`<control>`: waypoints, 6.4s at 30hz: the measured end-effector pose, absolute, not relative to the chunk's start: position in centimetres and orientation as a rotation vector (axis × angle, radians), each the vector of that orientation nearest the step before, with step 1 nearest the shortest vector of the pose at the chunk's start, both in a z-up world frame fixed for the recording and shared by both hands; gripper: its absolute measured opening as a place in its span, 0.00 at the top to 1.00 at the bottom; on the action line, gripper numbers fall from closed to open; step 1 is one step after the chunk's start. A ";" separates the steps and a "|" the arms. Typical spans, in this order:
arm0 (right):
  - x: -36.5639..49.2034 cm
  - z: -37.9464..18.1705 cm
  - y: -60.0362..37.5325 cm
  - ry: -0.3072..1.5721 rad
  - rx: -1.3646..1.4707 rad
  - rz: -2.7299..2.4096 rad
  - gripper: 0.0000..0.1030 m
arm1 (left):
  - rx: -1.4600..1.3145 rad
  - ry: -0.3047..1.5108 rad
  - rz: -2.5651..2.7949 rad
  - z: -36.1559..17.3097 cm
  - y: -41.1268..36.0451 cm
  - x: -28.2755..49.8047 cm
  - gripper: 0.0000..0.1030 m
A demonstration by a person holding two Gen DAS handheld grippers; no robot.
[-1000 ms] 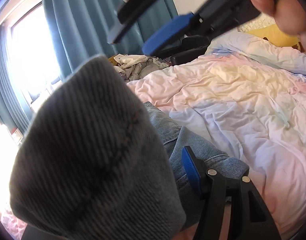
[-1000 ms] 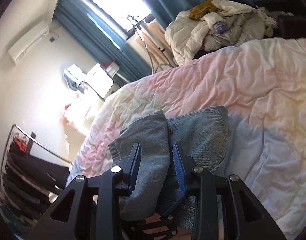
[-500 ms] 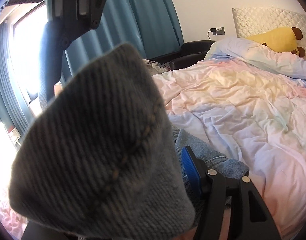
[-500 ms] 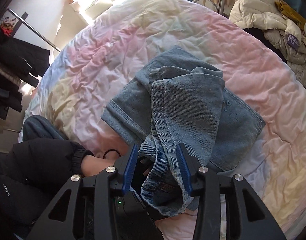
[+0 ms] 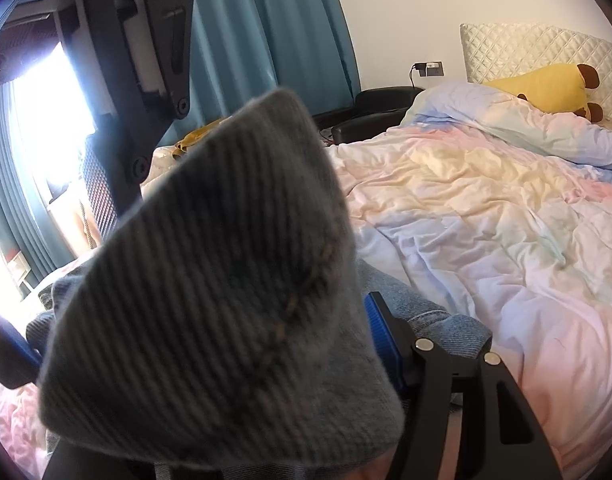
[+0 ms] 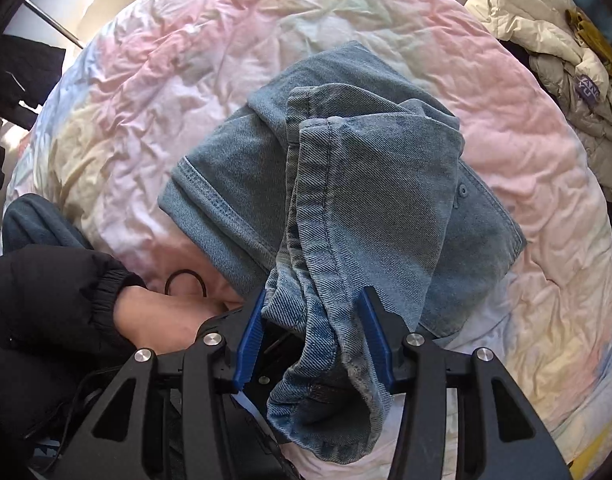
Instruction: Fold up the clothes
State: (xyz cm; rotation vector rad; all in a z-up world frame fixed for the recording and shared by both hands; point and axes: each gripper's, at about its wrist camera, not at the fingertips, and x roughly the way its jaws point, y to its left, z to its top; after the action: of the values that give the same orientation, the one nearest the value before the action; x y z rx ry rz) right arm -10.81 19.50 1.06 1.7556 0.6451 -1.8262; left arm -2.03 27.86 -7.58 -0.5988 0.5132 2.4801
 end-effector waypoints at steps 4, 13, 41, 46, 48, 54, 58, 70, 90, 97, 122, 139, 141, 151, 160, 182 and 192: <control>-10.8 2.3 20.6 0.616 1.732 -1.914 0.83 | -0.575 0.536 2.490 -7.4 27.9 -1.6 0.42; -11.0 6.8 24.7 0.443 1.622 -2.160 0.86 | -0.503 0.541 2.523 -5.8 27.5 -0.2 0.42; -7.6 -5.1 45.6 -0.777 1.533 -2.268 0.83 | -0.528 0.714 2.475 -5.9 25.1 3.2 0.42; -5.1 -2.0 45.9 -0.692 1.494 -2.376 0.83 | -0.543 0.710 2.502 -5.2 23.8 4.3 0.42; -3.9 -0.5 44.9 -0.661 1.458 -2.408 0.83 | -0.546 0.689 2.518 -4.4 22.9 4.7 0.42; -1.3 2.4 40.3 -0.685 1.332 -2.446 0.82 | -0.578 0.507 2.573 -0.9 18.1 4.7 0.42; -1.3 1.0 37.1 -0.816 1.333 -2.449 0.81 | -0.622 0.446 2.632 0.2 14.7 3.6 0.42; -1.9 -5.6 36.4 -1.215 1.371 -2.357 0.68 | -0.760 0.324 2.689 -1.8 10.7 -0.8 0.42; -2.4 -8.1 38.2 -1.445 1.183 -2.326 0.90 | -0.915 0.094 2.718 -4.1 7.4 -2.8 0.42; 0.3 -2.9 36.5 -1.215 0.995 -2.543 0.95 | -0.877 -0.039 2.696 -2.6 5.8 -2.1 0.42; 4.2 -3.0 40.4 -1.370 1.146 -2.729 0.57 | -1.040 -0.395 2.566 -3.9 1.1 -4.4 0.41; 0.8 -2.0 38.3 -0.832 1.196 -2.868 0.85 | -1.082 -0.444 2.536 -5.1 1.0 -4.9 0.41; 1.7 -1.0 38.2 -0.813 1.133 -2.911 0.87 | -1.085 -0.498 2.494 -5.1 0.6 -5.0 0.37; 1.0 -7.1 42.1 -1.312 1.424 -2.627 0.88 | -1.176 -0.691 2.286 -7.4 0.0 -6.6 0.09; 0.9 -5.4 41.5 -1.198 1.363 -2.748 0.60 | -1.252 -0.761 2.153 -9.9 0.6 -8.3 0.06; -5.4 -12.0 41.5 -1.309 1.431 -2.305 0.27 | -1.373 -0.967 1.946 -13.7 0.9 -10.8 0.06; -5.4 -10.4 40.7 -1.248 1.288 -2.315 0.27 | -1.390 -0.926 1.899 -14.0 2.8 -11.8 0.06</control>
State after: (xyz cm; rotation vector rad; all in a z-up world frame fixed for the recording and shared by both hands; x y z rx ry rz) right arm -5.35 40.68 -10.42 1.2884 -1.2479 -2.3147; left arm -11.76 2.76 -13.99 -1.3899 -0.9260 1.8987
